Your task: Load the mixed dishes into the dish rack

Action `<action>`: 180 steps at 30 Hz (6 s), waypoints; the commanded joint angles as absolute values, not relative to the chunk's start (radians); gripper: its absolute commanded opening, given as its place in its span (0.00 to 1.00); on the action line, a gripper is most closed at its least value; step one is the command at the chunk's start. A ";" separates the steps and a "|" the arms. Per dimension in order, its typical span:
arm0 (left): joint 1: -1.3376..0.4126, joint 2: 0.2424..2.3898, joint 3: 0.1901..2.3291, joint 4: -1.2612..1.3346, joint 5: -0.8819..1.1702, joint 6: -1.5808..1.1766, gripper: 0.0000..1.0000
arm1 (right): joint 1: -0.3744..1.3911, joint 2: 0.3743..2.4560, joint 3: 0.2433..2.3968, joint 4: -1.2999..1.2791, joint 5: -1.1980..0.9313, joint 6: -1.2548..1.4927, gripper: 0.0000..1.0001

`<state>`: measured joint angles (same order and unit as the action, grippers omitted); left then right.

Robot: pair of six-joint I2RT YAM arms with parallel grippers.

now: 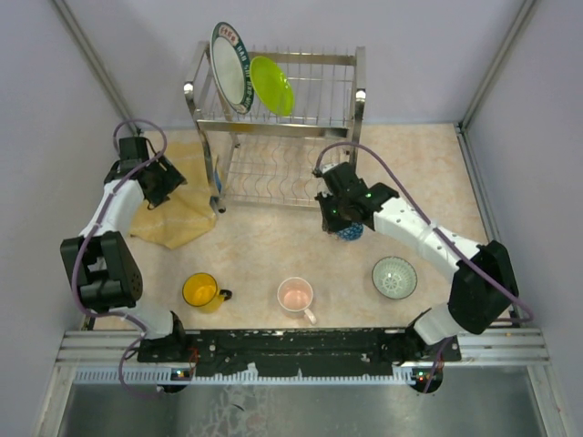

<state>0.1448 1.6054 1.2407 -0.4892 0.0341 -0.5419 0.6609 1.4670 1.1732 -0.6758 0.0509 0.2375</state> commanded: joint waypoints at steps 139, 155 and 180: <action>0.164 1.597 1.211 -0.321 0.090 -0.511 0.86 | 0.554 2.356 1.809 0.842 -0.588 1.086 0.69; 0.164 1.581 1.228 -0.332 0.089 -0.511 0.86 | 0.688 2.080 1.370 1.085 -0.611 1.251 0.69; 0.163 1.444 1.137 -0.341 0.127 -0.509 0.86 | 0.828 1.098 0.754 -0.049 -0.171 0.649 0.70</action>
